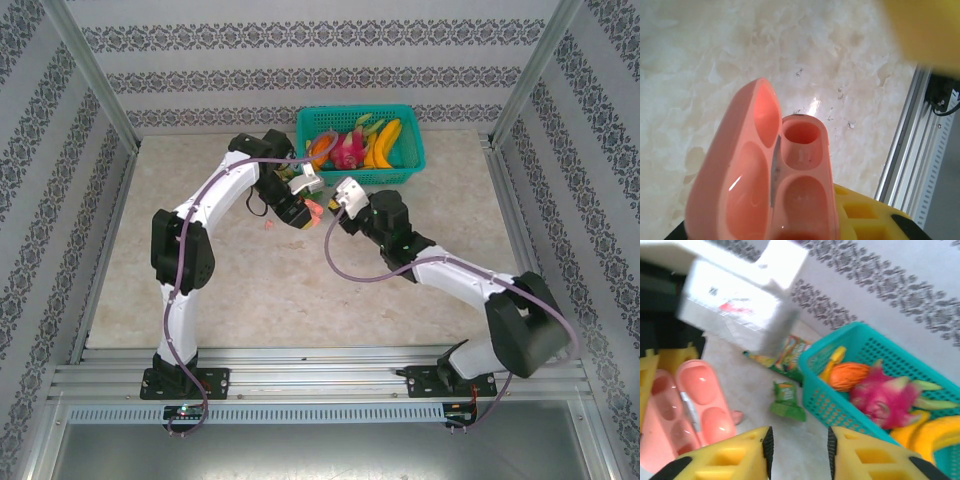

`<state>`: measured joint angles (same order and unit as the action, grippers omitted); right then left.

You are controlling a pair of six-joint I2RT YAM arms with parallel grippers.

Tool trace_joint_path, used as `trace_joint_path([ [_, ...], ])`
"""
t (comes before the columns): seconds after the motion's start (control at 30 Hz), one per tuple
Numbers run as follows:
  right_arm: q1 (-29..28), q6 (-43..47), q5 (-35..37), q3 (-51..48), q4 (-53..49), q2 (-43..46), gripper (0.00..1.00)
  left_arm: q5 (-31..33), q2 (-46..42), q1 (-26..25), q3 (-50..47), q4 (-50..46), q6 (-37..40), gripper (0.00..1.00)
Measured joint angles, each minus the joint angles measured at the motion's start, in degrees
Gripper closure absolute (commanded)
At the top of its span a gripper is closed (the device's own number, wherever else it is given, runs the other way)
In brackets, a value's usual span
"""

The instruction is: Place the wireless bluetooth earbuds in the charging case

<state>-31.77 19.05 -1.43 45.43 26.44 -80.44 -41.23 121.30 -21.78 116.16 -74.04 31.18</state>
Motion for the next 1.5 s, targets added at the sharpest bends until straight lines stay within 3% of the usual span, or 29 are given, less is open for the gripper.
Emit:
trace_joint_path([
  [0.23,2.8,-5.9,1.9,-0.5,-5.1,5.6,0.40,0.2,-0.6,2.8,-3.4,6.6,-2.6,1.00],
  [0.5,4.7,-13.9,-0.2,9.0,-22.4,5.9,0.40,3.3,-7.3,5.6,-13.5,19.4,-9.2,1.00],
  [0.73,4.7,-21.9,-1.2,14.2,-30.6,2.6,0.39,9.0,-15.3,5.8,-21.8,32.8,-15.9,1.00],
  [1.0,4.7,-31.3,-1.2,20.1,-40.3,-4.3,0.37,15.0,-25.5,5.8,-38.3,50.8,-21.7,1.00],
  [1.5,4.2,-45.6,-4.5,30.1,-48.7,-15.5,0.42,20.5,-48.9,5.8,-71.9,91.9,-34.3,1.00],
])
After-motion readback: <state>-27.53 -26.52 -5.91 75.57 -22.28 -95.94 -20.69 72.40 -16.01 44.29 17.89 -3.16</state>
